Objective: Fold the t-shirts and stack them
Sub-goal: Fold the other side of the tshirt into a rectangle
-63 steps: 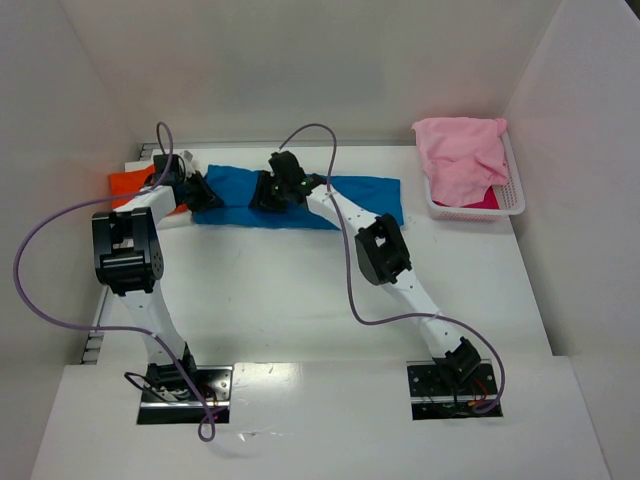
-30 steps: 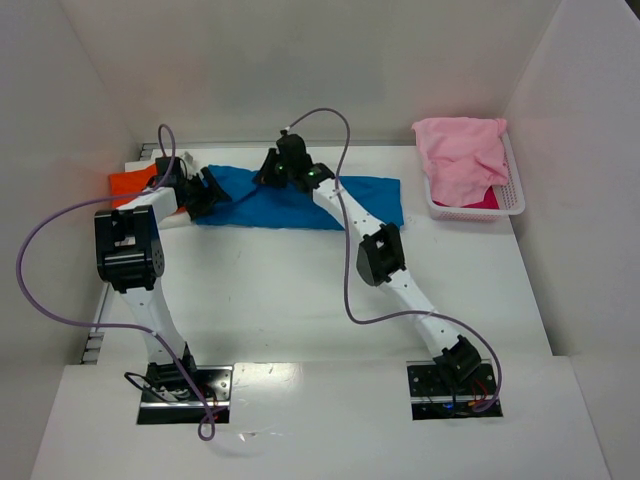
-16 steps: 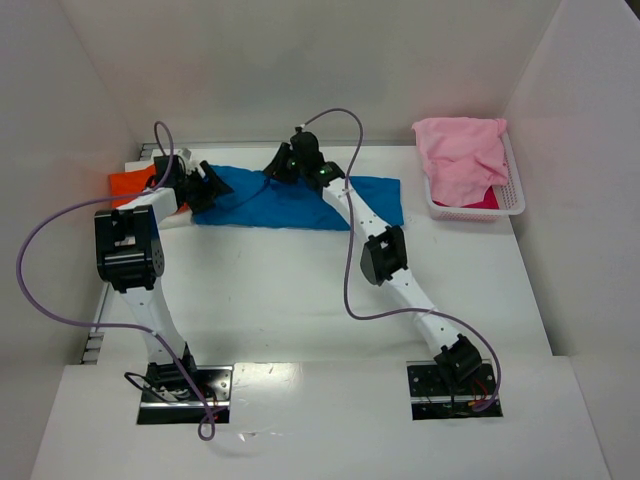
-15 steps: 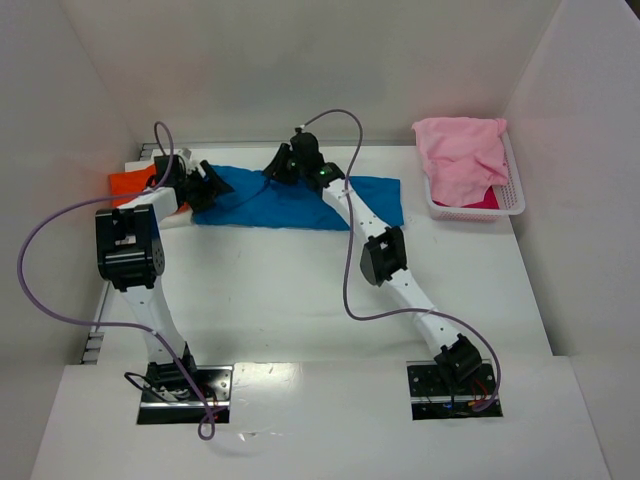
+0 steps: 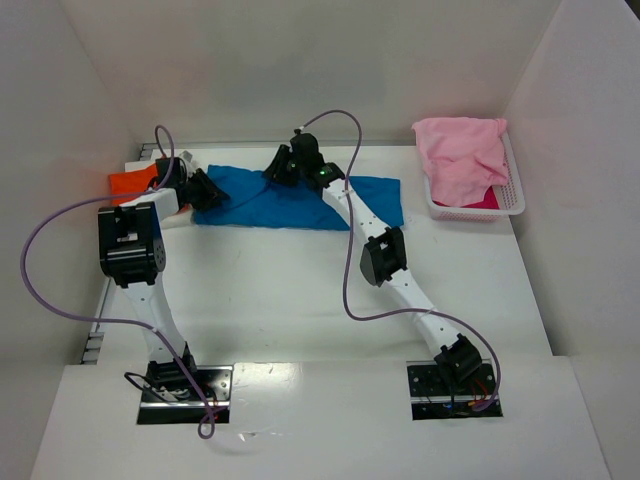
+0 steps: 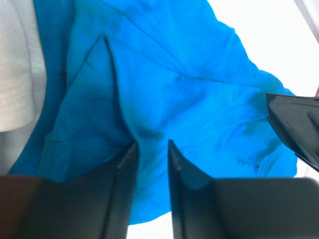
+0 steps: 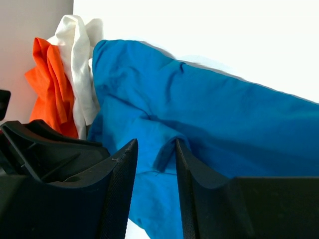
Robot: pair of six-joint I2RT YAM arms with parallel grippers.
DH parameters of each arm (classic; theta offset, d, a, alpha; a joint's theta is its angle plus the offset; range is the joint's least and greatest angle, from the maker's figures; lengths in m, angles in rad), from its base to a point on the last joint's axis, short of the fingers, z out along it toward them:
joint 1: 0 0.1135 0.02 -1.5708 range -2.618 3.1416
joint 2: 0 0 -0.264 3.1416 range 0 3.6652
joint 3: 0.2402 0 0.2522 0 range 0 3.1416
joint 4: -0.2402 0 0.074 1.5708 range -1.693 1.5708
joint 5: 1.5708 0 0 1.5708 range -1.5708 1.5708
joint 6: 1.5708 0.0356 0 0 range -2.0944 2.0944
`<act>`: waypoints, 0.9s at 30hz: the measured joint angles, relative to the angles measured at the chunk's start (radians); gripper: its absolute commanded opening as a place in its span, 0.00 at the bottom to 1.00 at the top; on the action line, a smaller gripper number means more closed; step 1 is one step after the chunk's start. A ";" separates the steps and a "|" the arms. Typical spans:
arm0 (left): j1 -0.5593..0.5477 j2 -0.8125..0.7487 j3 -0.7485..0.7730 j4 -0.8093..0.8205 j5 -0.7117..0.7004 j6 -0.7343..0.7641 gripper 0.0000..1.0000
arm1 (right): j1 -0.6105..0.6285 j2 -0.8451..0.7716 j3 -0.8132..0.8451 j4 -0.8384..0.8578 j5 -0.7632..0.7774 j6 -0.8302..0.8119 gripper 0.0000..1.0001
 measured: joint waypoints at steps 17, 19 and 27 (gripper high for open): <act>0.000 0.009 0.049 0.047 0.034 -0.032 0.00 | 0.000 0.000 0.002 -0.025 -0.001 -0.030 0.33; 0.000 0.009 0.060 0.075 0.037 -0.045 0.00 | 0.000 0.000 0.002 -0.026 -0.001 -0.037 0.33; 0.000 0.050 0.182 0.134 0.033 -0.079 0.06 | -0.007 0.000 0.002 -0.021 -0.001 -0.046 0.32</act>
